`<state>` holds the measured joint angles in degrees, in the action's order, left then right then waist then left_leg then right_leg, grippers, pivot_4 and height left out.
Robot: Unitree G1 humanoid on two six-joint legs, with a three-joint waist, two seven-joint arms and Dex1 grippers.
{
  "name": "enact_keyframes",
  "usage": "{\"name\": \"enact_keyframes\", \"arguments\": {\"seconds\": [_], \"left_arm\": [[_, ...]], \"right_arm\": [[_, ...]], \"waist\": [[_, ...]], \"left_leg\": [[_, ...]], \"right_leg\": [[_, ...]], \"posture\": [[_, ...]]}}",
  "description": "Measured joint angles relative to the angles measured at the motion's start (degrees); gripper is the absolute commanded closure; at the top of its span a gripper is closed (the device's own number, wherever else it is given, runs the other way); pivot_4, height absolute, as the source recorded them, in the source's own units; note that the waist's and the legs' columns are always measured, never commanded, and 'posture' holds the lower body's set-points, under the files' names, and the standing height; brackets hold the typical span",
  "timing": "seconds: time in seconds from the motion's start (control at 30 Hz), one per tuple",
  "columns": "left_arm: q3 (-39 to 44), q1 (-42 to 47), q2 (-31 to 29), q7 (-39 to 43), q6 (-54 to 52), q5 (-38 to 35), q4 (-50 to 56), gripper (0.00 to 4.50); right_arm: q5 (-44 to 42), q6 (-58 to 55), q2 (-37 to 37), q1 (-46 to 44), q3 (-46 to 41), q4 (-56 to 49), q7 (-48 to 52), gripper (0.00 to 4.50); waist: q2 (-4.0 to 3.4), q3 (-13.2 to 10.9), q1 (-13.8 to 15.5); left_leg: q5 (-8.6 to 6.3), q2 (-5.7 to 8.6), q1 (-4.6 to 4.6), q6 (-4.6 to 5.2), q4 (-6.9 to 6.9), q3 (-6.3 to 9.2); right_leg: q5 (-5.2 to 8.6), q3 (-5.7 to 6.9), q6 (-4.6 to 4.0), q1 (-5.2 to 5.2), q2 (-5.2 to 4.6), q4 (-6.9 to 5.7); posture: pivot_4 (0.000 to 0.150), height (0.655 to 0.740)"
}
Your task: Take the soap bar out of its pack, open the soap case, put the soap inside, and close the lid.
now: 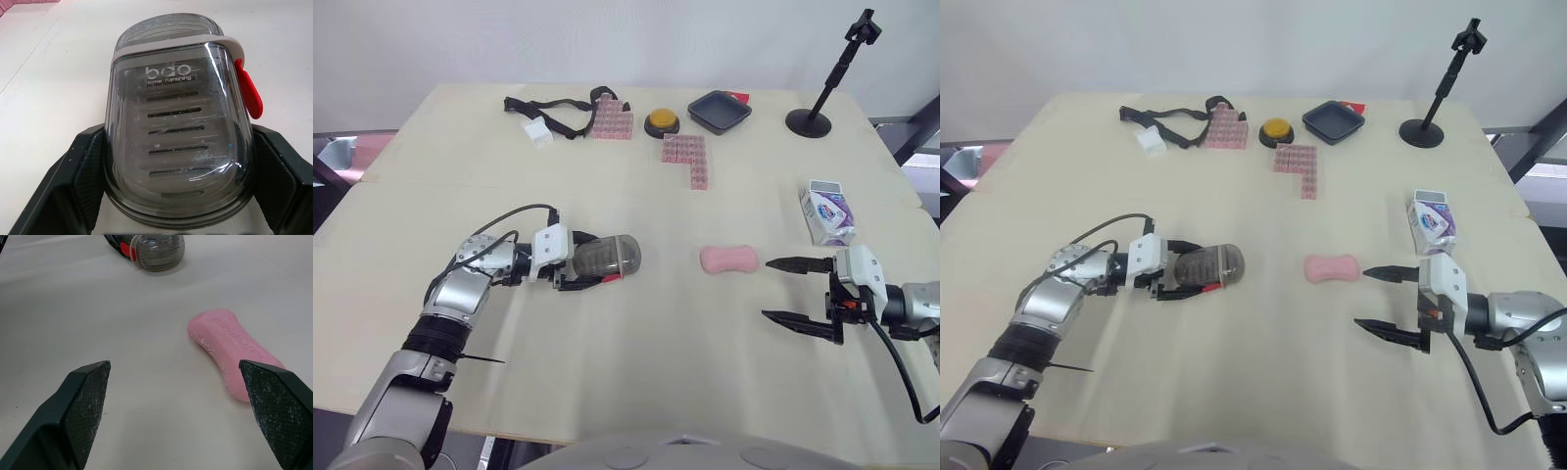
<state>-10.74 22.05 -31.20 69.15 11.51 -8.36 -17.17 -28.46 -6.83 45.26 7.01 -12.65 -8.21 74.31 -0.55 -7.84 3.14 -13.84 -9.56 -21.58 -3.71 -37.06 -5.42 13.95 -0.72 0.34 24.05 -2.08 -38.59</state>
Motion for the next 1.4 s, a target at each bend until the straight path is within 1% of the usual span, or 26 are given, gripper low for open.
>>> {"name": "enact_keyframes", "arguments": {"seconds": [0.2, 0.27, 0.33, 0.4, 0.47, 0.53, 0.57, 0.67, 0.73, 0.8, 0.83, 0.9, 0.97, 1.0, 1.17, 1.4], "left_arm": [[0.0, 0.0, 0.0, 0.1, 2.4, 0.0, -0.8, 1.03], [0.0, 0.2, 0.0, 0.0, 5.8, 0.1, -1.1, 1.03], [0.2, 0.8, 0.0, -0.3, 10.2, 0.1, -0.8, 1.03], [0.5, 1.2, 0.0, -0.5, 12.0, 0.1, 0.2, 1.03], [0.7, 1.4, 0.2, -1.4, 14.5, 0.0, 2.4, 1.03], [0.6, 1.6, 1.3, -2.3, 16.2, 0.0, 4.8, 1.03], [0.6, 1.7, 1.9, -3.2, 17.7, 0.1, 6.1, 1.03], [0.2, 1.9, 3.3, -5.0, 21.4, 1.4, 8.5, 1.03], [-0.1, 1.6, 4.0, -6.7, 22.9, 2.1, 9.6, 1.03], [-0.3, 1.3, 5.4, -8.2, 23.0, 2.5, 10.7, 1.03], [-0.8, 1.0, 6.2, -9.5, 23.0, 2.7, 11.8, 1.03], [-1.2, 0.6, 6.6, -10.8, 22.8, 3.4, 13.2, 1.03], [-1.2, 0.2, 6.5, -11.7, 22.1, 3.4, 13.8, 1.03], [-1.2, 0.0, 6.5, -12.0, 21.5, 3.4, 13.9, 1.03], [-1.7, -0.8, 6.5, -12.8, 18.1, 3.1, 15.7, 1.03], [-1.8, -1.5, 6.5, -13.0, 16.3, 2.8, 17.2, 1.03]], "right_arm": [[0.0, -0.4, 0.8, -0.1, 0.0, -0.3, 0.2, 0.0], [-0.8, -2.4, 2.1, -0.7, 0.0, -1.9, 0.1, 0.0], [-3.3, -6.8, 4.3, -2.7, 0.0, -4.9, -0.1, 0.0], [-5.2, -9.9, 5.1, -3.8, -0.2, -7.0, -0.8, 0.0], [-13.1, -22.6, 6.4, -6.9, 0.0, -10.9, -5.9, 0.0], [-20.0, -32.6, 7.8, -10.6, 0.0, -13.9, -10.7, 0.0], [-25.0, -39.8, 8.9, -13.5, 0.5, -15.6, -14.7, 0.0], [-34.4, -52.0, 9.1, -18.6, 1.7, -17.6, -23.5, 0.0], [-41.2, -58.3, 6.5, -22.7, 3.1, -16.9, -32.3, 0.0], [-46.0, -60.8, 3.3, -25.6, 3.9, -15.6, -38.7, 0.0], [-50.1, -62.4, 1.5, -27.7, 5.1, -14.3, -44.1, 0.0], [-55.3, -63.9, 0.5, -29.6, 6.1, -13.2, -50.6, 0.0], [-58.9, -64.4, 0.2, -30.6, 6.8, -12.3, -55.0, 0.0], [-60.3, -64.4, -0.1, -31.1, 7.3, -12.0, -56.8, 0.0], [-65.3, -64.1, -0.5, -31.8, 9.0, -10.8, -63.2, 0.0], [-71.0, -62.4, -0.5, -32.2, 10.2, -9.6, -68.5, 0.0]], "waist": [[0.0, 0.0, 0.0], [0.0, 0.0, 0.0], [0.0, 0.0, 0.0], [0.04, 0.0, 0.0], [0.02, 0.0, 0.0], [0.02, 0.0, 0.1], [0.02, 0.0, 0.1], [0.04, 0.0, 0.4], [0.05, 0.0, 0.5], [0.04, 0.0, 0.5], [0.04, 0.0, 0.7], [0.04, 0.0, 1.3], [0.04, 0.0, 1.7], [0.04, 0.0, 1.8], [0.04, 0.0, 2.1], [0.05, 0.0, 2.1]], "left_leg": [[0.0, 0.0, -0.01, 0.01, -0.01, 0.0], [0.0, 0.0, -0.01, 0.01, -0.02, 0.0], [0.01, 0.0, 0.0, 0.02, -0.04, 0.0], [0.01, -0.01, 0.03, 0.03, -0.04, 0.01], [0.02, 0.0, 0.1, 0.03, -0.04, 0.01], [0.02, 0.0, 0.15, 0.03, -0.04, 0.01], [0.03, 0.0, 0.17, 0.03, -0.04, 0.01], [0.03, -0.02, 0.15, 0.01, -0.04, 0.01], [0.06, -0.01, 0.14, -0.04, -0.03, -0.01], [0.11, 0.0, 0.12, -0.14, -0.03, -0.02], [0.24, 0.0, 0.12, -0.39, -0.03, -0.03], [0.27, -0.01, 0.12, -0.45, -0.03, -0.03], [0.29, 0.0, 0.1, -0.53, -0.03, -0.05], [0.29, 0.0, 0.09, -0.56, -0.03, -0.06], [0.26, 0.03, -0.08, -0.74, -0.03, -0.07], [0.28, 0.08, -0.23, -0.89, -0.02, -0.06]], "right_leg": [[0.0, 0.0, 0.0, 0.0, 0.0, -0.02], [0.0, 0.0, 0.0, 0.0, 0.0, -0.03], [0.0, -0.01, 0.0, 0.0, 0.0, -0.07], [0.0, 0.01, 0.0, 0.0, 0.0, -0.08], [0.0, -0.02, 0.01, 0.01, 0.0, -0.1], [0.0, -0.02, 0.01, 0.0, 0.0, -0.09], [0.0, -0.02, 0.01, 0.0, 0.0, -0.09], [0.0, -0.03, 0.01, 0.0, 0.04, -0.09], [-0.01, -0.06, 0.01, 0.0, 0.06, -0.09], [-0.01, -0.07, 0.01, 0.01, 0.05, -0.12], [-0.01, -0.07, 0.01, 0.01, 0.05, -0.13], [-0.01, -0.06, 0.02, 0.01, 0.06, -0.13], [-0.03, -0.05, 0.06, 0.0, 0.06, -0.11], [-0.13, -0.05, 0.22, 0.0, 0.06, -0.1], [-0.22, -0.05, 0.39, -0.01, 0.07, -0.07], [-0.23, -0.05, 0.41, -0.02, 0.16, -0.06]], "posture": [[0.15, 0.7287], [0.15, 0.7287], [0.15, 0.7287], [0.15, 0.7287], [0.15, 0.7287], [0.15, 0.7287], [0.15, 0.7287], [0.15, 0.7287], [0.15, 0.7287], [0.15, 0.7287], [0.15, 0.7287], [0.15, 0.7287], [0.15, 0.7287], [0.15, 0.7287], [0.15, 0.7287], [0.15, 0.7287]]}}
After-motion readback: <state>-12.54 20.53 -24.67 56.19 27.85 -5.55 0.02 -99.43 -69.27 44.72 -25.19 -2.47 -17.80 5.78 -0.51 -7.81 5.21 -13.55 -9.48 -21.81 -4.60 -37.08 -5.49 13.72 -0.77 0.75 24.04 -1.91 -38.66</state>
